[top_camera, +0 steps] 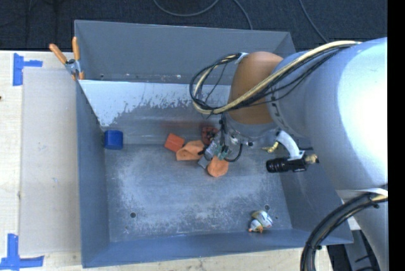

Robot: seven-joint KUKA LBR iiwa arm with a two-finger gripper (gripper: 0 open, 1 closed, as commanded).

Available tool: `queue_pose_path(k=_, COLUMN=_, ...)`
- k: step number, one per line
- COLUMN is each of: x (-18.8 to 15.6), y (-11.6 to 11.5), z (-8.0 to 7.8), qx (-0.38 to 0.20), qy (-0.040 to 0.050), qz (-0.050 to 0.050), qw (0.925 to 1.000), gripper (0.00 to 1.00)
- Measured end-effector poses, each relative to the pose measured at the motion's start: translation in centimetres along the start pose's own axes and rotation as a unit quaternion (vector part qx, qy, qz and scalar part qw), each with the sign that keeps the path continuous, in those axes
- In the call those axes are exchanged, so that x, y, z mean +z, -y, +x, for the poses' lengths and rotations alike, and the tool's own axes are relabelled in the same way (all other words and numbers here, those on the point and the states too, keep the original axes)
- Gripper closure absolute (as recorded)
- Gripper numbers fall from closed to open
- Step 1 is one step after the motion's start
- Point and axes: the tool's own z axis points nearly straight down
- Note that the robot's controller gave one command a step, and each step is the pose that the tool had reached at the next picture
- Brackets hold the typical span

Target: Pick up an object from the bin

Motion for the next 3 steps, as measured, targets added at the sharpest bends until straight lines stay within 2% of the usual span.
queue_pose_path(k=1, x=-0.1, y=-1.1, z=0.5, qx=-0.083, qy=-0.0040, qz=0.005, qw=0.9965, gripper=1.00)
queue_pose_path(k=2, x=-0.1, y=-1.1, z=0.5, qx=-0.083, qy=-0.0040, qz=0.005, qw=0.9965, gripper=1.00)
queue_pose_path(k=3, x=-4.7, y=-1.8, z=1.1, qx=-0.081, qy=-0.0050, qz=0.006, qw=0.9967, gripper=1.00)
